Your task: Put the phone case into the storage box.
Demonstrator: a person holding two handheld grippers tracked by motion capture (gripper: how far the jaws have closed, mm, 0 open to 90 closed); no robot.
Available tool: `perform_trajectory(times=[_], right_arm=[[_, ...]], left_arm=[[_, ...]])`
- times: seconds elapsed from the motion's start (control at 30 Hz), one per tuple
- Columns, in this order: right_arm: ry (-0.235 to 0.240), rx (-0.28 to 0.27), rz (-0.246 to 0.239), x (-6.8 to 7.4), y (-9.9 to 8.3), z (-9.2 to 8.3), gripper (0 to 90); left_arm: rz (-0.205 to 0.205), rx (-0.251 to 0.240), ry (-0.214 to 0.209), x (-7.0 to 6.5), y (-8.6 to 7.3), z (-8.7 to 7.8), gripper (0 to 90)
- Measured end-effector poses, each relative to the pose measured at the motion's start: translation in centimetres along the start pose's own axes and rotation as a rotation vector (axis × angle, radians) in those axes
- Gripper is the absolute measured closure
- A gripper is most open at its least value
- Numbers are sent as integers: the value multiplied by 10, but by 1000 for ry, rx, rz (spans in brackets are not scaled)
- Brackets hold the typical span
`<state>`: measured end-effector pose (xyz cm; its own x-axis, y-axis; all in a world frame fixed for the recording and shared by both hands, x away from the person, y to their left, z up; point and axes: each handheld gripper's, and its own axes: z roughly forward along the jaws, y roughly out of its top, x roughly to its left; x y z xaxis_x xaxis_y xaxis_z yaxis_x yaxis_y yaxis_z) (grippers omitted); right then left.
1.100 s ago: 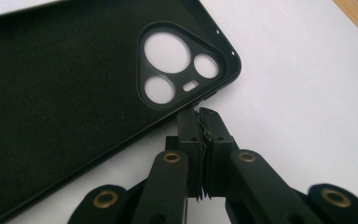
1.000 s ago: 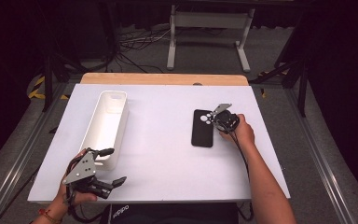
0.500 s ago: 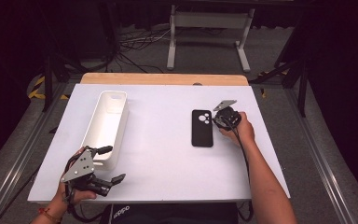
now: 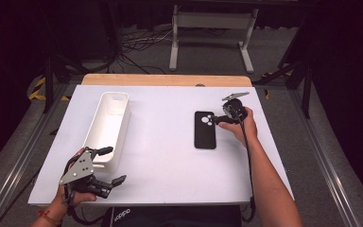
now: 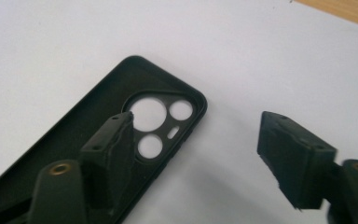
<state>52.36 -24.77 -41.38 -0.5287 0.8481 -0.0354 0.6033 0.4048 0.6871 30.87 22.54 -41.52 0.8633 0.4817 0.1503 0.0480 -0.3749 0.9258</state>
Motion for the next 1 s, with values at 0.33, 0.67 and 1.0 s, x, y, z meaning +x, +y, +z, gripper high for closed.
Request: perform_trajectory(times=[0.33, 0.67, 1.0], right_arm=[[34, 45, 59, 0, 20, 5, 356], [18, 126, 129, -11, 25, 18, 389], [32, 170, 99, -3, 25, 36, 459]], left_arm=[[-1, -1, 3, 0, 1, -2, 42], [-11, 0, 7, -1, 0, -5, 38], [-8, 12, 12, -1, -3, -11, 38]])
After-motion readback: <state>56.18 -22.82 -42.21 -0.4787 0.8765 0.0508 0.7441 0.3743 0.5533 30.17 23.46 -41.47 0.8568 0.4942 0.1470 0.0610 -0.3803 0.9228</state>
